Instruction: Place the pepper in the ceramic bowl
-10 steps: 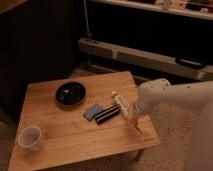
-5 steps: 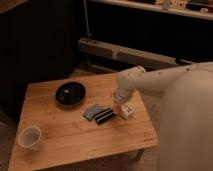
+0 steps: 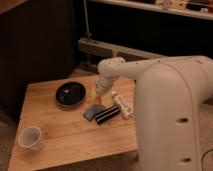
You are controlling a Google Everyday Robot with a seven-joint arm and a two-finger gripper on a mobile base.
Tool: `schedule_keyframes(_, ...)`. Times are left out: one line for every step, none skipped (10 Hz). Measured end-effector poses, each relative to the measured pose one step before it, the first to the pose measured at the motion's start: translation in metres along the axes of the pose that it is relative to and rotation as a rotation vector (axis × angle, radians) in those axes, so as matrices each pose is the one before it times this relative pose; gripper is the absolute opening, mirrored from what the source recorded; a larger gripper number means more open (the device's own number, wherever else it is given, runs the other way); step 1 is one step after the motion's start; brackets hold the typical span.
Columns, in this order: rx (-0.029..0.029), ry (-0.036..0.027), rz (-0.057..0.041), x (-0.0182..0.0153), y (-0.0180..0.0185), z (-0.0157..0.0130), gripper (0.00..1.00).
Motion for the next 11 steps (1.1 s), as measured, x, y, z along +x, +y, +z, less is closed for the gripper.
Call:
schedule_keyframes(-0.02293,-0.00101,-0.02954,-0.01554,0.00922,0.00781,0.00)
schedule_keyframes(-0.03143,-0.00137,-0.04737,-0.02372,0.01428,0.01214,0.00)
schedule_keyframes(-0.02350,0.00160,-0.03857,-0.01800,0.01201,0.01070,0.02)
schedule_keyframes(-0.01933,0.00033,-0.03573,-0.01618,0.01071,0.00934,0.09)
schedule_keyframes(-0.02314,0.00451,-0.03787,-0.01600,0.00926,0.01079,0.21)
schedule_keyframes(-0.01480,-0.00004,-0.01997,-0.00998,0.00406,0.00742,0.31)
schedule_keyframes(-0.01017,0.00287,-0.00647,-0.00442,0.00130,0.00551,0.39)
schedule_keyframes(-0.00975,0.00107,-0.00264,-0.00174,-0.00214,0.00536,0.51)
schedule_keyframes(-0.00853,0.00177,0.00053,0.00343,-0.00268,0.00245,0.63)
schedule_keyframes(-0.00324,-0.00054,0.00172,0.00295,-0.00268,-0.00006,0.71)
schedule_keyframes(-0.00566,-0.00385,0.00223,0.00278,-0.00222,-0.00101,0.78)
